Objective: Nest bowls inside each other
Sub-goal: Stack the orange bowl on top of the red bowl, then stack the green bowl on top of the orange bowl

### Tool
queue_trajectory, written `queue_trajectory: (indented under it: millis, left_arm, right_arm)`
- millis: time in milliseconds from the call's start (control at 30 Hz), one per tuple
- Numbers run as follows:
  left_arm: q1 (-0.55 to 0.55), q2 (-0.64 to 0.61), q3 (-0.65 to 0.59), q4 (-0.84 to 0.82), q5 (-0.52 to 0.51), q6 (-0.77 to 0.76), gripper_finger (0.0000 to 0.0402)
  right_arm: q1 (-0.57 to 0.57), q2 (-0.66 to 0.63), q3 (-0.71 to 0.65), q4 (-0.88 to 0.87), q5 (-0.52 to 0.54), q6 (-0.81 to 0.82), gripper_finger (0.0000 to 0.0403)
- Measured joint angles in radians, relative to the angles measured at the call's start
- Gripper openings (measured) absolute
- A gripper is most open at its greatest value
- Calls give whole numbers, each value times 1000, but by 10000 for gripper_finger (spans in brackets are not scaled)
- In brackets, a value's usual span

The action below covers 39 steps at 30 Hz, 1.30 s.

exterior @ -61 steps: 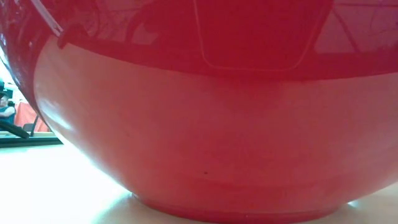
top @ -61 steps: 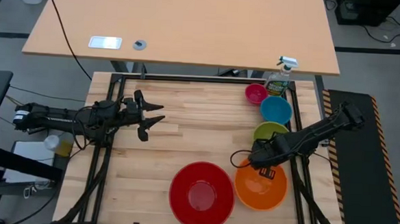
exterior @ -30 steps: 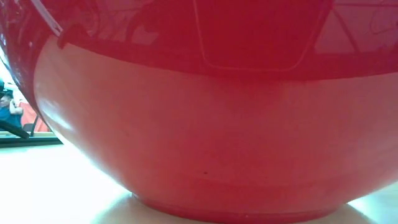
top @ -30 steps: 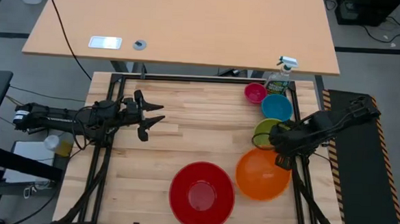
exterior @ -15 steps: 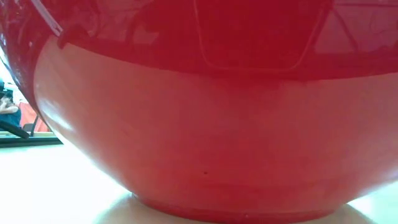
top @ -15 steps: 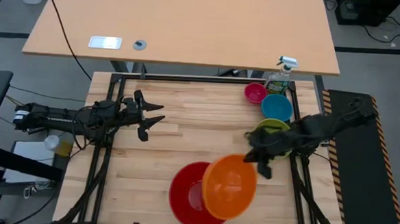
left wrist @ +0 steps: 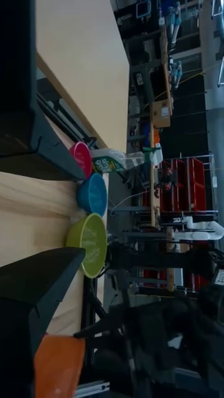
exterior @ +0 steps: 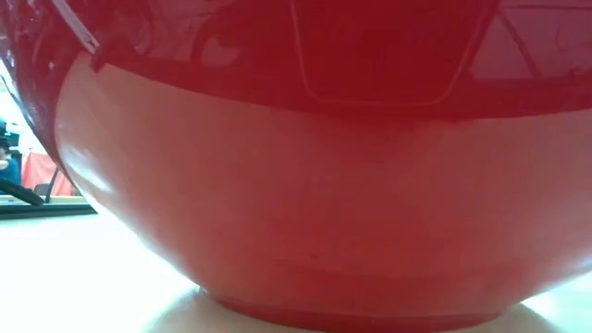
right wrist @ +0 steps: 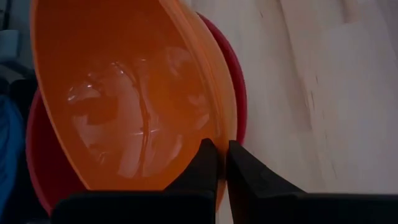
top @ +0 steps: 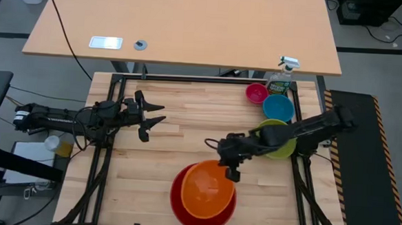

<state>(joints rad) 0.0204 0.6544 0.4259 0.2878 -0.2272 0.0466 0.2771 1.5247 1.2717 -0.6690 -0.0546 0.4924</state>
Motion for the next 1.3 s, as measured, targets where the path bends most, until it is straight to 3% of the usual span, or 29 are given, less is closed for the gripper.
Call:
queue_trajectory:
  millis: [233,533,700,1000,1100,1300]
  left_arm:
    - [0,0,0,0,0,7,188]
    - [0,0,0,0,0,7,188]
    - [0,0,0,0,0,8,188]
    - [0,0,0,0,0,9,188]
    - [0,0,0,0,0,9,188]
    - [0,0,0,0,0,9,188]
  right_arm:
    - [-47,63,0,-2,-124,1,20]
    - [-86,137,0,-4,-182,61,25]
    - [-98,176,0,-3,-246,84,53]
    - [-99,182,25,-44,-268,114,124]
    - [-103,182,89,-153,-235,114,145]
    - [-107,181,242,-482,-4,51,156]
